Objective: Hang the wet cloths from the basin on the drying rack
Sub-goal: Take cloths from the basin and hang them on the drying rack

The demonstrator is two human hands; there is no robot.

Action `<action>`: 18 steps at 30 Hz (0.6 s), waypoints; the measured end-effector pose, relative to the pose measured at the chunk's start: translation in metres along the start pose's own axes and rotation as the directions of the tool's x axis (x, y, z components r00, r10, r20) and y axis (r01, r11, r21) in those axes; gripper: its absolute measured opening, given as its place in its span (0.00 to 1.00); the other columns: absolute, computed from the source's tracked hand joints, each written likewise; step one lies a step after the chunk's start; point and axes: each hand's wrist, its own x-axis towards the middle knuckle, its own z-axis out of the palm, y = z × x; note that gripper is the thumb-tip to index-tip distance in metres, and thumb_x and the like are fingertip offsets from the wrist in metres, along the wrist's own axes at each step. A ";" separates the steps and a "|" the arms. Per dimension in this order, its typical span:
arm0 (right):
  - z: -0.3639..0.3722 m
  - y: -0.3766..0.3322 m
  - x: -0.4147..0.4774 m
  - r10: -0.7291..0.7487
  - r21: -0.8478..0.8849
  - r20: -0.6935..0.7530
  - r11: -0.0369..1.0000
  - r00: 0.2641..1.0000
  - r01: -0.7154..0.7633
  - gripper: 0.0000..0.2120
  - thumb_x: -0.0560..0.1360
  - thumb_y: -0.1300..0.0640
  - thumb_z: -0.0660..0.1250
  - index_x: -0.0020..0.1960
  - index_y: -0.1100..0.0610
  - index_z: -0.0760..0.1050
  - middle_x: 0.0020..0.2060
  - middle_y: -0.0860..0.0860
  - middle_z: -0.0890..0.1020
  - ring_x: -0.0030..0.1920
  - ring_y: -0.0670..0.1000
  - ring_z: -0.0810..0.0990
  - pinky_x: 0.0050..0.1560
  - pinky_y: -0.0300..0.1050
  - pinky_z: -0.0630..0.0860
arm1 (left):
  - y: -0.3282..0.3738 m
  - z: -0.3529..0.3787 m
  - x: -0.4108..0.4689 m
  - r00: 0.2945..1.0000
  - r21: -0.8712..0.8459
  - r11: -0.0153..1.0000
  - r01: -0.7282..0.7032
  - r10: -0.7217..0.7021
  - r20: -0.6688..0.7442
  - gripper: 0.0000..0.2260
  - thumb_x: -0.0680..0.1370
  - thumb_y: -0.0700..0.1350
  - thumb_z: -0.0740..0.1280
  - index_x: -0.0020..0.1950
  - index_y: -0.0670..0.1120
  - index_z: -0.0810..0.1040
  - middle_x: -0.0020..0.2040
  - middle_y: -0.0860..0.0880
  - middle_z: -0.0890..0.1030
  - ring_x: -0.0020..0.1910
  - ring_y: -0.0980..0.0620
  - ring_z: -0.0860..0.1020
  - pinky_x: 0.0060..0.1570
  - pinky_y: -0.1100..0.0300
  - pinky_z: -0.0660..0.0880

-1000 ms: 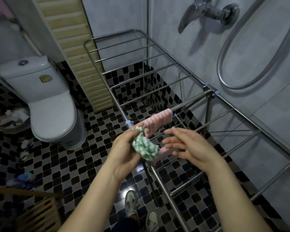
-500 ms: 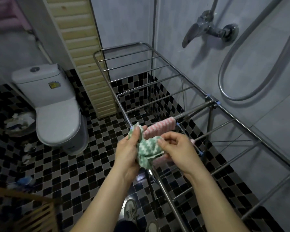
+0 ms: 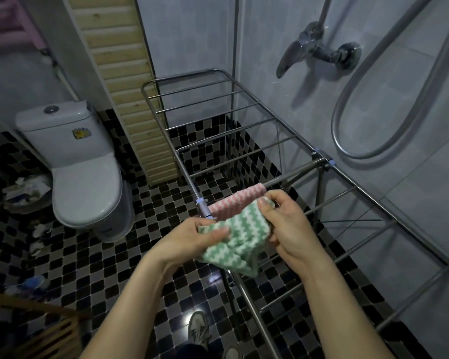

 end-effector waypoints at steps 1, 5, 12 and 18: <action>-0.002 -0.002 0.001 -0.053 -0.096 0.018 0.994 0.998 0.054 0.06 0.81 0.56 0.61 0.45 0.54 0.70 0.37 0.52 0.79 0.34 0.47 0.80 0.28 0.40 0.75 | 0.001 -0.004 -0.001 0.998 0.032 0.999 -0.017 0.015 0.066 0.19 0.73 0.48 0.73 0.53 0.34 0.79 0.51 0.40 0.84 0.50 0.42 0.83 0.57 0.46 0.78; -0.016 -0.013 0.004 -0.211 -0.533 0.150 0.806 0.966 0.259 0.07 0.80 0.50 0.61 0.45 0.50 0.67 0.31 0.50 0.72 0.30 0.47 0.71 0.30 0.43 0.70 | 0.010 -0.003 -0.001 0.991 0.153 0.979 -0.135 0.131 0.039 0.07 0.72 0.36 0.73 0.49 0.37 0.80 0.49 0.43 0.85 0.49 0.46 0.84 0.51 0.52 0.80; -0.069 -0.045 0.006 -0.128 -0.427 0.134 0.887 0.983 0.174 0.06 0.75 0.60 0.70 0.49 0.54 0.73 0.37 0.50 0.85 0.38 0.49 0.84 0.38 0.47 0.79 | 0.045 0.030 0.012 0.908 0.174 0.909 -0.379 0.401 -0.119 0.10 0.73 0.43 0.73 0.43 0.37 0.77 0.38 0.49 0.82 0.36 0.54 0.81 0.36 0.64 0.76; -0.140 -0.054 0.017 -0.239 -0.463 -0.097 0.870 0.966 0.169 0.10 0.73 0.66 0.70 0.46 0.51 0.79 0.38 0.48 0.86 0.41 0.47 0.84 0.50 0.49 0.79 | 0.071 0.074 0.046 0.900 0.102 0.897 -0.431 0.435 -0.027 0.04 0.77 0.43 0.69 0.49 0.44 0.76 0.46 0.46 0.82 0.44 0.49 0.82 0.44 0.56 0.81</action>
